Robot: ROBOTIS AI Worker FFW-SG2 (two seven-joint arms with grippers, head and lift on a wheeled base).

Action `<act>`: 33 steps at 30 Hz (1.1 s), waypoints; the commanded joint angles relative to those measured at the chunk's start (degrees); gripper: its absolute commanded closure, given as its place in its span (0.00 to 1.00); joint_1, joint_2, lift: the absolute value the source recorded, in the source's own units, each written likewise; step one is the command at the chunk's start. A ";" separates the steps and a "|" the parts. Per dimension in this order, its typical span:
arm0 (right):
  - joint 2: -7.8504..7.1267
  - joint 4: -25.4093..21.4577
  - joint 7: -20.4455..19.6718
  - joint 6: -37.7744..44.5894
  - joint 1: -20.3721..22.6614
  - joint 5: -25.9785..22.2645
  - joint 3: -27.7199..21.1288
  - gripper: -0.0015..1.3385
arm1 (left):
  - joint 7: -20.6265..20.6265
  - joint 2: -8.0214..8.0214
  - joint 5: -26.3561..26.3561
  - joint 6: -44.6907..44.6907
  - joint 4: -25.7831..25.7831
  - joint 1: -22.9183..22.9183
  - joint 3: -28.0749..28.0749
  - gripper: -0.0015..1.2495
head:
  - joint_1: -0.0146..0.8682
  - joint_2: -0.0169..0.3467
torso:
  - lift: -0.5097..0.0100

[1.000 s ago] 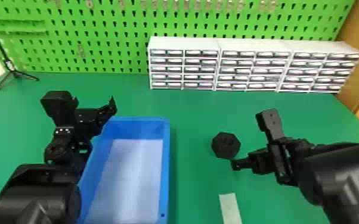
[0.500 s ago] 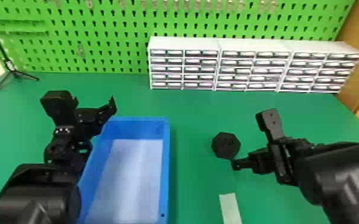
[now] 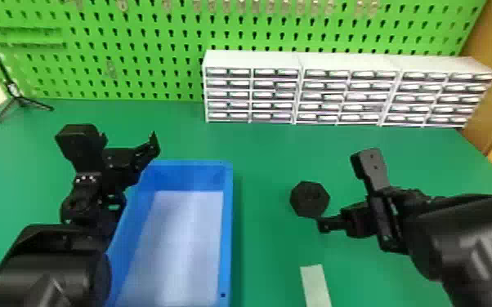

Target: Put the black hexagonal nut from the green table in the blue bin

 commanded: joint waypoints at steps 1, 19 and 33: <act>0.00 0.00 0.00 0.00 0.00 -0.04 0.00 0.05 | 0.06 0.00 0.00 0.00 0.00 0.00 0.02 0.13 | 0.79 0.12 | 0.80; 0.18 2.55 1.41 0.44 -4.66 1.46 1.32 0.05 | 0.15 0.00 0.00 0.00 0.00 -0.09 -0.25 0.13 | 0.79 0.12 | 0.80; 1.76 13.01 8.17 -2.28 -13.63 8.58 4.66 0.05 | 0.23 0.00 0.00 0.00 0.00 -0.09 -0.16 0.13 | 0.79 0.12 | 0.80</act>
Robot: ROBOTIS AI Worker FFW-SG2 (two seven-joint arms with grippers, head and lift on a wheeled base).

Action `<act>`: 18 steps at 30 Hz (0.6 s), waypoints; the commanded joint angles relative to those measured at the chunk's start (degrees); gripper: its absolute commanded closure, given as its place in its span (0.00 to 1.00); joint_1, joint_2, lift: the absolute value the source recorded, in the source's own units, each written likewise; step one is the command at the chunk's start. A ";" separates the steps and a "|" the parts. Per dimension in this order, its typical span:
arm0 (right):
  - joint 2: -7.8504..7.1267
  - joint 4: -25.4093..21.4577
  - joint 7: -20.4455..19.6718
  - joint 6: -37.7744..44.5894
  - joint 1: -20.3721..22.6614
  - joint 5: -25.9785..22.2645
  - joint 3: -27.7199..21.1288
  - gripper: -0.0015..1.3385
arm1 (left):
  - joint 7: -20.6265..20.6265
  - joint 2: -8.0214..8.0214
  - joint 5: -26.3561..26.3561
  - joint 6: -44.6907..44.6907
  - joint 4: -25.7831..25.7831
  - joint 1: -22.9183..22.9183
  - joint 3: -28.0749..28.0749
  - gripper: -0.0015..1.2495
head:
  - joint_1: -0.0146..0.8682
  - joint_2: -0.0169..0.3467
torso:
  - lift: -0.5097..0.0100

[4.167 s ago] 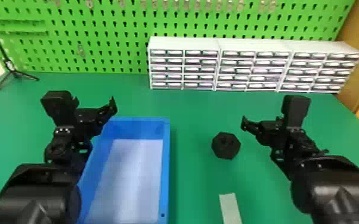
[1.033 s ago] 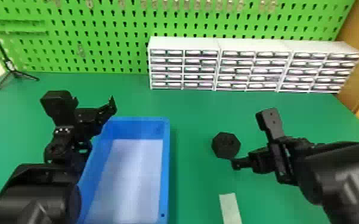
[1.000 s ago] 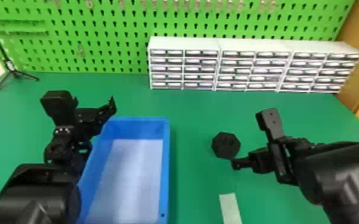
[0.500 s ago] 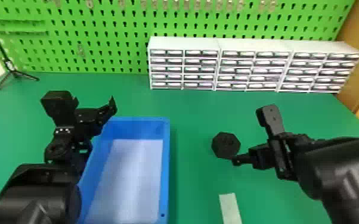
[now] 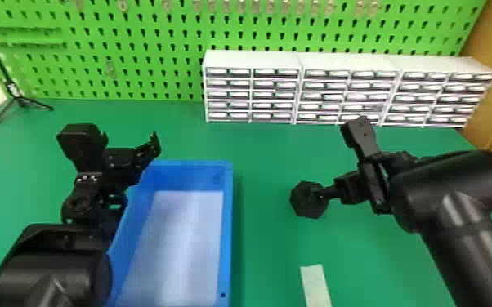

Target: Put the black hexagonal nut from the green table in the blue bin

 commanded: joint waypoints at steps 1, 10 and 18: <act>0.88 4.50 1.65 -1.69 -2.68 1.72 1.01 0.05 | 0.01 0.00 0.00 0.00 0.00 0.07 0.15 0.13 | 0.79 0.12 | 0.80; 0.96 14.25 5.07 -5.20 -7.68 2.60 4.43 0.06 | -0.07 0.00 0.09 0.00 0.00 -0.02 0.33 0.13 | 0.79 0.12 | 0.80; 0.96 24.71 7.01 -10.04 -13.49 2.60 6.89 0.06 | -0.07 0.00 0.00 0.00 0.00 -0.02 0.33 0.13 | 0.79 0.12 | 0.80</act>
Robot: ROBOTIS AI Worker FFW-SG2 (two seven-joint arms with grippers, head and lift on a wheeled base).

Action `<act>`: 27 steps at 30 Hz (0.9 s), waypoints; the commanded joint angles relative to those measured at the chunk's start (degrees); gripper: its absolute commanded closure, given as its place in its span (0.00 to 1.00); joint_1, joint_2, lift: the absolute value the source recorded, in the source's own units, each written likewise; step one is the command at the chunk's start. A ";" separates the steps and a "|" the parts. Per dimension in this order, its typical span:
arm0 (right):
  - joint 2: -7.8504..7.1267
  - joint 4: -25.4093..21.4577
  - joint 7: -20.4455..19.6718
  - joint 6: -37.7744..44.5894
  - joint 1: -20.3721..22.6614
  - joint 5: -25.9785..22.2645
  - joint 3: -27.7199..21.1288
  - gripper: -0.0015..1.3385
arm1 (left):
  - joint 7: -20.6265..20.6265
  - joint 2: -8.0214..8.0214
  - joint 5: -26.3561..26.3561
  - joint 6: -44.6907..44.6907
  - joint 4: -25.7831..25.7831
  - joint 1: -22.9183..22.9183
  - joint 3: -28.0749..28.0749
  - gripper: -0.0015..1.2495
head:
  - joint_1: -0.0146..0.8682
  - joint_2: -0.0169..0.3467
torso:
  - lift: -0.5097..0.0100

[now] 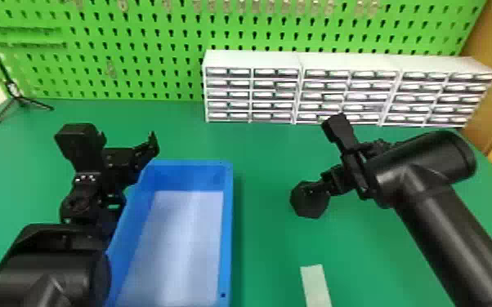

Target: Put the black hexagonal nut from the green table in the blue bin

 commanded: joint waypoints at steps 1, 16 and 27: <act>-0.14 5.73 0.14 -2.96 -3.54 -0.06 1.63 0.06 | -0.02 0.00 0.01 0.00 0.00 0.00 0.05 0.13 | 0.79 0.12 | 0.80; -1.55 21.29 0.05 -10.26 -11.53 -3.32 5.85 0.06 | -0.02 0.00 -0.17 0.00 0.18 -0.44 -0.30 0.13 | 0.79 0.12 | 0.80; -1.64 26.39 -0.39 -11.40 -14.08 -3.49 6.37 0.07 | 0.07 0.00 -0.17 0.00 0.53 -0.87 -0.83 0.13 | 0.79 0.12 | 0.80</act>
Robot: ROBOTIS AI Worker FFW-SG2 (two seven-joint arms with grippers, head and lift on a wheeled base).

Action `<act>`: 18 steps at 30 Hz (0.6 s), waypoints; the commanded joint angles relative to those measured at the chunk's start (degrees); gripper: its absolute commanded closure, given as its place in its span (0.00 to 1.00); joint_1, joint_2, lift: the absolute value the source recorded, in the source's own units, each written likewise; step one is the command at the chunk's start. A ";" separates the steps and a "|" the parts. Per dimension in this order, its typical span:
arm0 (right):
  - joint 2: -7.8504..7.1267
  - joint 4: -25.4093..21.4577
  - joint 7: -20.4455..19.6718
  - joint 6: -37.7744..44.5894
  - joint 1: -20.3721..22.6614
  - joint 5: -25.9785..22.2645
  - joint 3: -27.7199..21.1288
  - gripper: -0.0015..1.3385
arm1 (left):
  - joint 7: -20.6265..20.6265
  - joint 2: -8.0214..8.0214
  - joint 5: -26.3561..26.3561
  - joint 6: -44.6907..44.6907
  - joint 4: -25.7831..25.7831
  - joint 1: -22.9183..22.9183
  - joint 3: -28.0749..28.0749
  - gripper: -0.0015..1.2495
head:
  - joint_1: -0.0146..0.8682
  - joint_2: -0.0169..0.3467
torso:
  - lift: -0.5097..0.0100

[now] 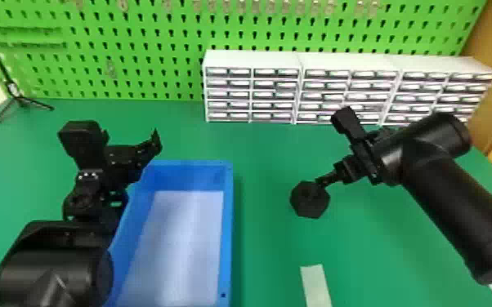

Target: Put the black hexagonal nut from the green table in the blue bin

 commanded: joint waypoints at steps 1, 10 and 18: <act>0.21 1.43 -0.31 -0.24 -0.67 0.04 0.02 0.07 | 0.02 0.00 0.01 0.00 0.13 -0.11 -0.16 0.13 | 0.79 0.12 | 0.80; 1.35 1.70 -1.28 -1.12 0.03 -0.57 0.37 0.07 | 0.02 0.00 0.01 0.00 0.13 -0.20 -0.16 0.13 | 0.79 0.12 | 0.80; 2.05 2.22 -1.89 -1.82 1.09 -0.66 -0.07 0.07 | 0.20 0.00 0.10 0.00 0.13 -0.11 0.02 0.13 | 0.79 0.12 | 0.80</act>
